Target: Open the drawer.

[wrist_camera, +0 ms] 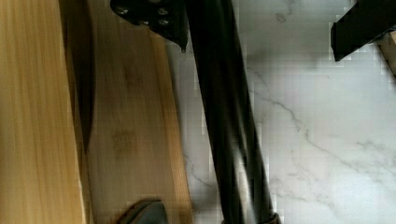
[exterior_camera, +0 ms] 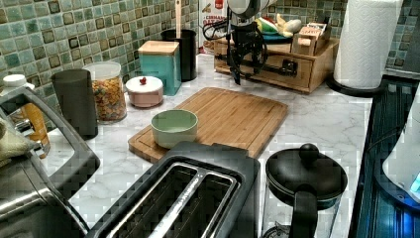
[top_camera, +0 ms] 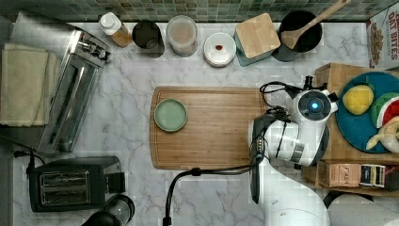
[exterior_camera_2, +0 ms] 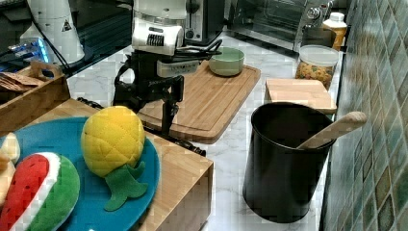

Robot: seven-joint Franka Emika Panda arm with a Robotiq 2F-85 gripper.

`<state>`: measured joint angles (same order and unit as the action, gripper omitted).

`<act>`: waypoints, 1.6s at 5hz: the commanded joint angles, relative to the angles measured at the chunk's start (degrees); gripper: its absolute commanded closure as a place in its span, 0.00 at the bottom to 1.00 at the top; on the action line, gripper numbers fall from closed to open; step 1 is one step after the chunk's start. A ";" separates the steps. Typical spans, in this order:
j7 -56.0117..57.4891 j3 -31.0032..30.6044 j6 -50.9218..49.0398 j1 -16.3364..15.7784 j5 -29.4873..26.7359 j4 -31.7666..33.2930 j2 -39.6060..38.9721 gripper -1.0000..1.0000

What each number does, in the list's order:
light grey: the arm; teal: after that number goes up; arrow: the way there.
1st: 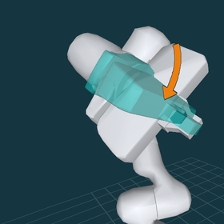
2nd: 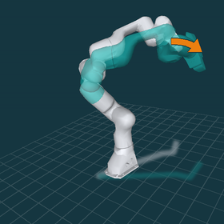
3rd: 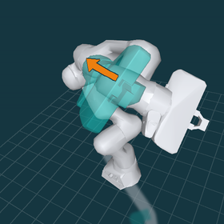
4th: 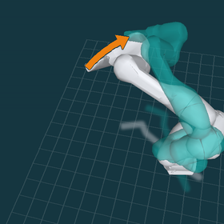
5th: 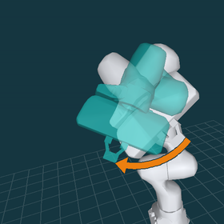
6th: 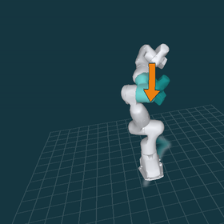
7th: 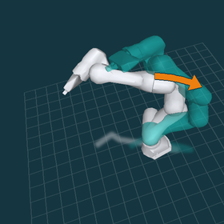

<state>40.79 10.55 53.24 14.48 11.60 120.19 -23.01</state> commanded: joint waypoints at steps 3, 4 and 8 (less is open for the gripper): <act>-12.48 -11.51 -1.93 -12.22 -5.02 1.87 3.97 0.00; -13.80 -15.45 -5.43 -13.07 -5.96 1.18 4.73 0.00; -28.02 -16.13 -2.51 -21.11 -5.27 5.09 9.08 0.00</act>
<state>19.70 2.01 47.14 1.11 9.05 122.76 -19.22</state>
